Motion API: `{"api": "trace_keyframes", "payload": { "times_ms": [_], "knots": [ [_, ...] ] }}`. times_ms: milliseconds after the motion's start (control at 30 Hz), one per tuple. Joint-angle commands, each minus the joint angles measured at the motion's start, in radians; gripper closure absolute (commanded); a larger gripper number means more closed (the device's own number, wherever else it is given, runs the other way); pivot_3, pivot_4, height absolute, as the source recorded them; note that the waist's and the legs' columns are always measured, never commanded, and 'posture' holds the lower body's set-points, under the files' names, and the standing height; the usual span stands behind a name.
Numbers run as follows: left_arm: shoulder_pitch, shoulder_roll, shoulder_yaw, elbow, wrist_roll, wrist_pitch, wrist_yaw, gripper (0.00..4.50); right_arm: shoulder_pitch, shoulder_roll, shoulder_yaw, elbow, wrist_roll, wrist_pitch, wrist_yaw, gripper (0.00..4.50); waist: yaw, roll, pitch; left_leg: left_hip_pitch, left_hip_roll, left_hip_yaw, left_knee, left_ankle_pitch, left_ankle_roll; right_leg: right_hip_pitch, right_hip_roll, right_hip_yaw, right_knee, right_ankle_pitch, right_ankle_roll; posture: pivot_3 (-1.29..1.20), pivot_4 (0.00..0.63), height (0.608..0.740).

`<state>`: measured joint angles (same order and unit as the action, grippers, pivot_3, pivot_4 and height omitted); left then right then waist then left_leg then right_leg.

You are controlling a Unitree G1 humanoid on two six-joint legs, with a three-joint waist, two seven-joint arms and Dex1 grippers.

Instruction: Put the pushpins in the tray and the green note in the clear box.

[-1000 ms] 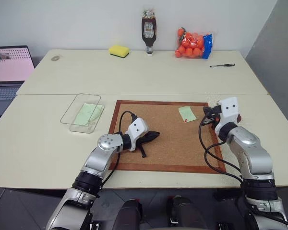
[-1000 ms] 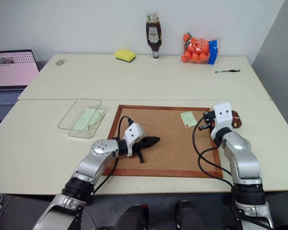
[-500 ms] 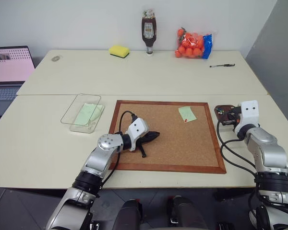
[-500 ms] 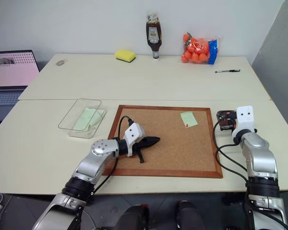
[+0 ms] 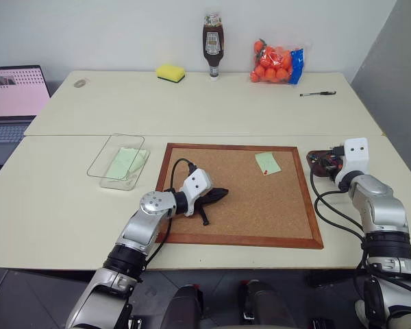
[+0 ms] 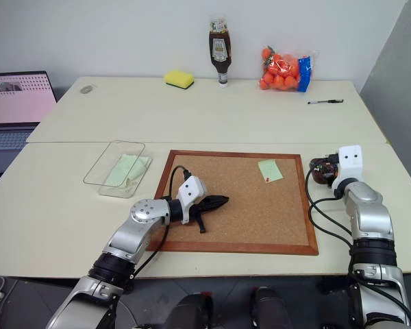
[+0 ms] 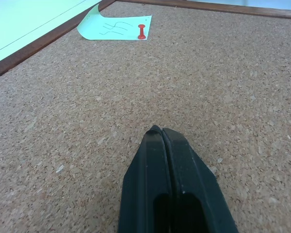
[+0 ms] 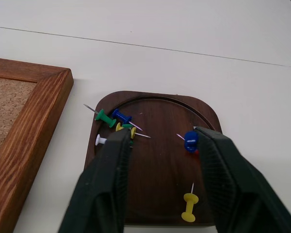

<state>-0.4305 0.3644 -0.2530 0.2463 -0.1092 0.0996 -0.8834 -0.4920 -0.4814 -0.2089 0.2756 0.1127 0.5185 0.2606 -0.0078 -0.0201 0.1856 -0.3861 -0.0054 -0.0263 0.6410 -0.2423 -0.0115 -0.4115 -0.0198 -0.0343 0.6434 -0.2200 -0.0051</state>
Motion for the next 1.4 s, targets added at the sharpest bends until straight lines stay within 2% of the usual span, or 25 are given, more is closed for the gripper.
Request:
{"api": "trace_keyframes", "payload": {
  "times_ms": [33,633,800,1033,1167,1400],
  "knots": [
    [0.029,0.009,-0.024,0.041,0.04,0.02,0.004,4.5,-0.002,-0.018,-0.022,-0.078,0.012,-0.002,0.0,1.85,0.0,0.0,0.0,0.0,0.0,0.0,0.0,0.0,0.0,0.0,0.0,0.0,0.0,0.0,0.0,0.0,0.15,0.74],
    [0.024,0.006,-0.03,0.05,0.044,0.009,0.0,4.5,0.032,0.013,-0.028,-0.128,0.048,0.055,-0.008,1.85,0.001,0.0,0.0,0.0,0.0,-0.001,0.0,0.0,0.0,0.0,0.0,0.0,0.0,0.0,0.0,0.0,0.15,0.74],
    [0.027,0.009,-0.029,0.046,0.043,0.01,0.004,4.5,0.055,0.023,-0.023,-0.269,0.076,0.046,0.018,1.85,0.0,0.0,0.0,0.0,0.0,0.0,0.0,0.0,0.0,0.0,0.0,0.0,0.0,0.0,0.0,0.0,0.15,0.74],
    [0.023,0.01,-0.028,0.05,0.042,0.012,0.0,4.5,0.165,0.063,0.164,-0.457,0.117,0.05,0.171,1.85,0.001,0.0,0.0,0.0,0.001,-0.003,0.0,0.0,0.0,0.0,0.0,-0.001,-0.001,0.0,0.0,0.0,0.15,0.74],
    [0.021,0.013,-0.027,0.05,0.043,0.01,-0.001,4.5,0.16,0.12,0.255,-0.414,0.077,0.012,0.16,1.85,0.0,0.0,0.0,0.0,0.001,-0.003,0.0,0.0,0.0,0.0,0.0,-0.001,-0.001,0.0,0.0,0.0,0.15,0.74],
    [0.024,0.018,-0.024,0.044,0.043,0.013,0.002,4.5,0.108,0.153,0.279,-0.29,0.04,-0.054,0.149,1.85,0.002,0.0,0.0,0.0,0.0,-0.003,0.0,0.0,0.0,0.0,-0.001,-0.001,-0.001,0.0,0.0,0.0,0.15,0.74]
  ]
}}
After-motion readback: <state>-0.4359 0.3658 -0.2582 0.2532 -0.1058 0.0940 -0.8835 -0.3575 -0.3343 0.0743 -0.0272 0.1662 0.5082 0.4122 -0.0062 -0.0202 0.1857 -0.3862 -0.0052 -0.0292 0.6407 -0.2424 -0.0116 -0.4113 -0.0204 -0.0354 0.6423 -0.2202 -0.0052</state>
